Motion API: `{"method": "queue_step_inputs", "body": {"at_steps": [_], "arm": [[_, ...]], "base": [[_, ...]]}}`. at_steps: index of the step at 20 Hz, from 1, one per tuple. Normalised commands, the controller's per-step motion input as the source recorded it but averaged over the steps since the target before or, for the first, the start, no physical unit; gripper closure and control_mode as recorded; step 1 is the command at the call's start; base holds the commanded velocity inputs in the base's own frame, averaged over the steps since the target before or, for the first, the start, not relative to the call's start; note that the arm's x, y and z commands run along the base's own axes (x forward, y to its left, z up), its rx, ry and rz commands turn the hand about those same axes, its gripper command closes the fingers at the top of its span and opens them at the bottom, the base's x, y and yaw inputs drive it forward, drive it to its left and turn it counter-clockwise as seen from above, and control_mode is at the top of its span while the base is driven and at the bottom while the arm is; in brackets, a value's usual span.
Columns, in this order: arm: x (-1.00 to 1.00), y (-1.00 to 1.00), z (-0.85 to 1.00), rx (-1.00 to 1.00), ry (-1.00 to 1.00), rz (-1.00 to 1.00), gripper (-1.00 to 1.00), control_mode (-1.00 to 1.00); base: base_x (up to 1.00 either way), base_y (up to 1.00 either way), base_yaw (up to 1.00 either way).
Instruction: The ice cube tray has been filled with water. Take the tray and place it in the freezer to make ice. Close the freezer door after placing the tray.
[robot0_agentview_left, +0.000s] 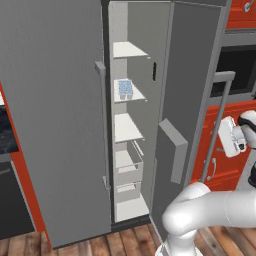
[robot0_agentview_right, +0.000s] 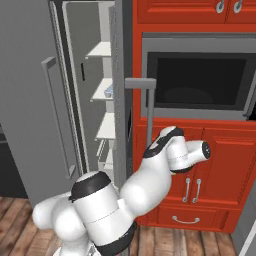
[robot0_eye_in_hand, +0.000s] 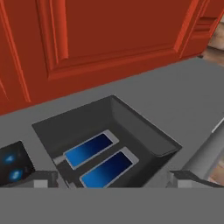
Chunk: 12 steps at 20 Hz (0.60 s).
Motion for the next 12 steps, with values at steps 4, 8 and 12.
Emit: {"method": "queue_step_inputs", "body": {"at_steps": [4,8,12], "arm": [[0.03,0.0,-0.07,0.05,0.17,0.0,-1.0,-1.0],[0.0,0.0,-0.06,0.09,0.13,0.0,-1.0,-1.0],[0.0,0.08,-0.07,0.11,0.07,0.0,-1.0,-1.0]], "base": [[0.0,0.0,0.0],[0.0,0.0,0.0],[0.0,0.0,0.0]]}}
